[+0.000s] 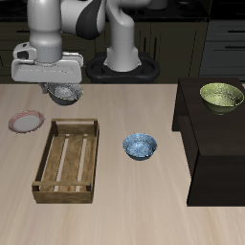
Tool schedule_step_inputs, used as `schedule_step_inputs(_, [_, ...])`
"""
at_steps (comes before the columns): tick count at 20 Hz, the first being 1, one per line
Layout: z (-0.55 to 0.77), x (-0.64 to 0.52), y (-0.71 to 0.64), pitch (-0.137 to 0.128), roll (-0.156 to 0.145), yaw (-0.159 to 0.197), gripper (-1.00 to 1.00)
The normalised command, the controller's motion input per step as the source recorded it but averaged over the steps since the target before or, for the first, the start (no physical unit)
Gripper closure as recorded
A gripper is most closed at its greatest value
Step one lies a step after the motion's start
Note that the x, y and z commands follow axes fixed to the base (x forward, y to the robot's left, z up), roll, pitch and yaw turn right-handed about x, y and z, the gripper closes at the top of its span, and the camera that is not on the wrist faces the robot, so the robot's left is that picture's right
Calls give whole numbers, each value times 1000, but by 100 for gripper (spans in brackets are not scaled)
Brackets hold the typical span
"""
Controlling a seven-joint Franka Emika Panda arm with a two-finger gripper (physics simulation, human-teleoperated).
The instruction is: Place the black bowl on the plate
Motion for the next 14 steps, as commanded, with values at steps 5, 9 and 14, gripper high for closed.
schedule_step_inputs(5, [22,-387,-238,-31,-17,-27,100])
schedule_step_inputs(9, [-20,-367,-111,-21,15,-32,100])
schedule_step_inputs(14, [-75,-353,-225,-29,-13,-3,100])
